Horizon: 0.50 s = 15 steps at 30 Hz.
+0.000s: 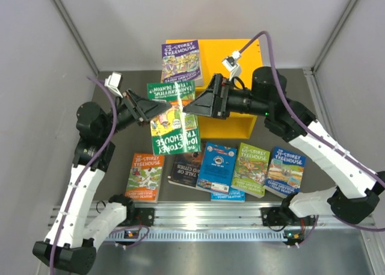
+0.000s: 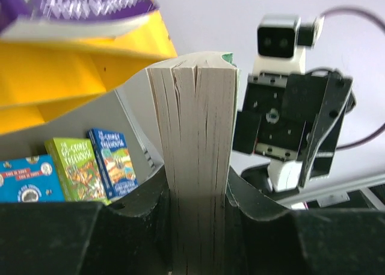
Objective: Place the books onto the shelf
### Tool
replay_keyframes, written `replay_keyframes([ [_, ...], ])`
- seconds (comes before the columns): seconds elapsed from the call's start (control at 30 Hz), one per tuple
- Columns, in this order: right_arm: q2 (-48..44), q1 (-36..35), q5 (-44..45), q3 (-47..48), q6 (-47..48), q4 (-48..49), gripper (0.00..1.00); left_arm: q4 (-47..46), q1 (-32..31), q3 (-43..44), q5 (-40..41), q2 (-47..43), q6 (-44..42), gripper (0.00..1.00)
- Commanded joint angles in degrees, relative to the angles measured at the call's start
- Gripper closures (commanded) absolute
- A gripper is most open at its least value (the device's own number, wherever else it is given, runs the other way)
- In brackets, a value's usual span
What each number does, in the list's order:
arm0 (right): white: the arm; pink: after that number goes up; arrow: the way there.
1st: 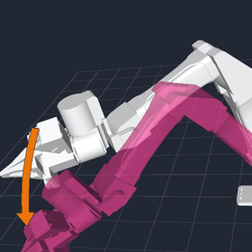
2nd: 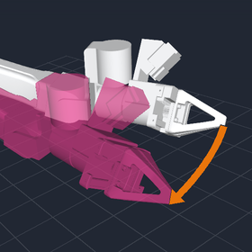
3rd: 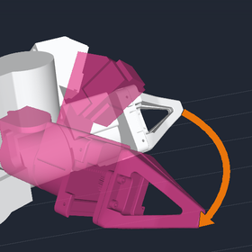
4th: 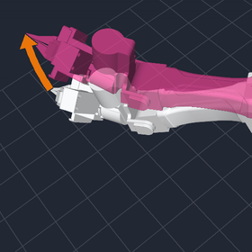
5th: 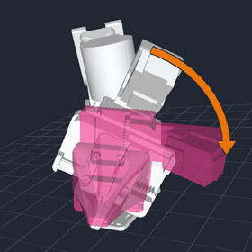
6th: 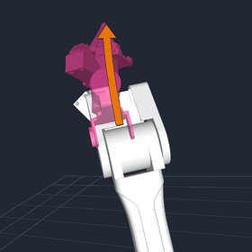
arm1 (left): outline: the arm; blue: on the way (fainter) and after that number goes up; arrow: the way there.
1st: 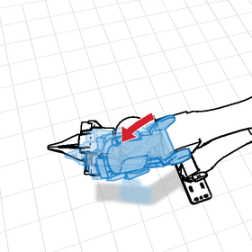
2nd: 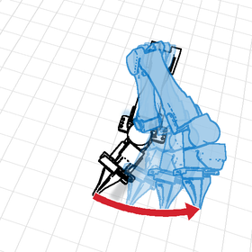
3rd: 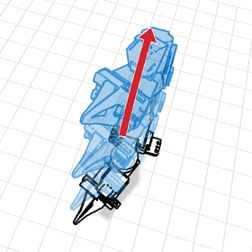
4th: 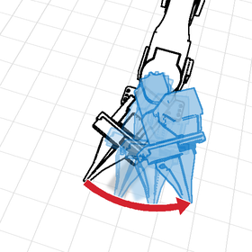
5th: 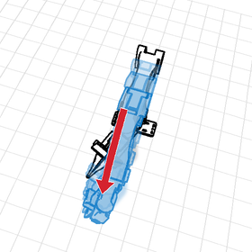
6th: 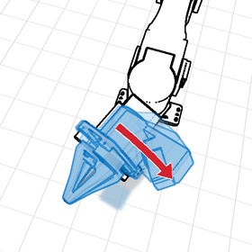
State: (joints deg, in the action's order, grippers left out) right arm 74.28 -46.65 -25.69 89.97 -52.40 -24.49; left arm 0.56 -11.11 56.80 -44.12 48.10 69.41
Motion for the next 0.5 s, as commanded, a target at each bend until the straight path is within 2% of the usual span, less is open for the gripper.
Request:
replay_keyframes([
  [0.0, -4.1, 0.4, -0.9, -0.1, -1.1, 6.4, 0.02, -0.6, 0.2, 10.1, 6.9, 1.6, -1.6, 1.0],
  [0.1, -5.3, 0.4, -0.9, -2.1, -2.0, 7.9, 0.01, 1.0, 0.2, 14.8, 9.9, 3.5, -0.8, 1.0],
  [0.23, -6.3, 0.4, -1.2, -4.1, -3.7, 10.2, 0.12, 0.4, 0.2, 18.4, 11.8, 6.0, 0.7, 1.0],
  [0.37, -5.8, 0.3, -1.5, -4.3, -6.1, 13.4, 0.17, 0.1, 0.0, 19.5, 11.9, 7.5, 1.7, 1.0],
  [0.43, -4.7, 0.3, -1.7, -2.8, -6.4, 14.0, 0.23, 0.0, -0.3, 19.5, 12.4, 7.7, 1.0, 1.0],
  [0.47, -4.2, 0.3, -1.9, -2.3, -6.4, 14.0, 0.31, 0.0, -0.3, 19.5, 12.6, 7.9, 0.8, 1.0],
])
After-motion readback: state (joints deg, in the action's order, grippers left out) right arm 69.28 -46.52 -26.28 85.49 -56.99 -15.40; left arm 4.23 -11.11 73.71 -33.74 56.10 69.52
